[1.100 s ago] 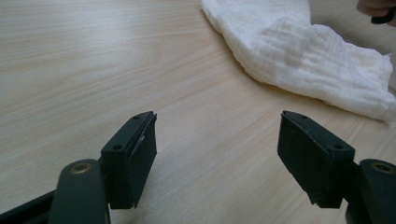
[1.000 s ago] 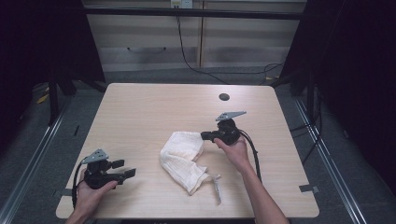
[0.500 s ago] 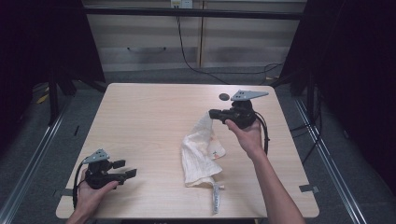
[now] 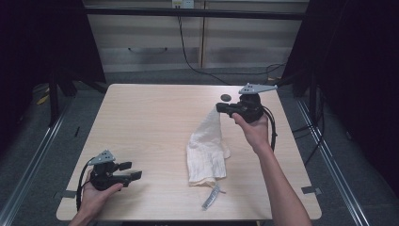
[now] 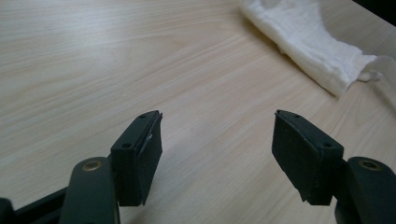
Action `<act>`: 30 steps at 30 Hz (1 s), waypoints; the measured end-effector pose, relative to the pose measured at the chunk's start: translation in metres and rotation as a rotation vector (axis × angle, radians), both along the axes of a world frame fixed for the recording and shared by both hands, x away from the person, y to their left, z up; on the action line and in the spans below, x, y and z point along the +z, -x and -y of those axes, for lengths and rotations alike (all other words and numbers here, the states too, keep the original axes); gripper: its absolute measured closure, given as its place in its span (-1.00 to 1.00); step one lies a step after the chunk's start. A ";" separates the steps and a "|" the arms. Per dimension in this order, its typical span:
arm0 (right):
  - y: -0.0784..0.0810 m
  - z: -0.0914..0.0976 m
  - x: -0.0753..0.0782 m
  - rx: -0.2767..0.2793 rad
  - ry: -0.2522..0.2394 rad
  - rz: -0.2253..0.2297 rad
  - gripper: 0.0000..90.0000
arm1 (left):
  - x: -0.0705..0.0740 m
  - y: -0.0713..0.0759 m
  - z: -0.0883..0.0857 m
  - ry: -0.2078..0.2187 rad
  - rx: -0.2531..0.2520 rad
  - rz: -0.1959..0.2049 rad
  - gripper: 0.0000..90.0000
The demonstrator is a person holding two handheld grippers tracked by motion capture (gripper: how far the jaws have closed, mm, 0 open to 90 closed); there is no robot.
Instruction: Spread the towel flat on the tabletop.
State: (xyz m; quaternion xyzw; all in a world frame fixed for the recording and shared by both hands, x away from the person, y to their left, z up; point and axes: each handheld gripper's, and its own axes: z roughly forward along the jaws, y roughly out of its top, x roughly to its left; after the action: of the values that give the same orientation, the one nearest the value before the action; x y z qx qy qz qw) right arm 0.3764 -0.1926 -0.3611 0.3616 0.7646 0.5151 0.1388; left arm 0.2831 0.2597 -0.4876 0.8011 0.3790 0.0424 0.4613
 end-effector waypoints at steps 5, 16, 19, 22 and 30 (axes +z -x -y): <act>-0.011 0.002 -0.038 -0.014 -0.009 -0.069 0.94 | 0.010 0.002 0.013 0.015 -0.028 0.013 -0.24; 0.000 0.014 -0.078 -0.018 0.016 -0.134 0.94 | 0.033 -0.003 0.076 0.054 -0.185 0.025 -0.16; 0.002 0.018 -0.078 -0.020 0.014 -0.135 0.94 | 0.031 -0.007 0.101 0.064 -0.233 0.025 0.00; 0.003 0.018 -0.076 -0.017 0.014 -0.127 0.94 | 0.026 -0.010 0.123 0.058 -0.261 0.007 0.06; 0.001 0.014 -0.081 -0.012 -0.002 -0.136 0.94 | 0.009 -0.014 0.167 0.043 -0.335 -0.036 0.08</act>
State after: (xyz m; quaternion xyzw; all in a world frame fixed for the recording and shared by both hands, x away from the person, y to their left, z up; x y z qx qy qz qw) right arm 0.3756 -0.2066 -0.4420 0.4005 0.7697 0.4890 0.0892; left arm 0.2971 0.0926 -0.4783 0.8436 0.2491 -0.0575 0.4722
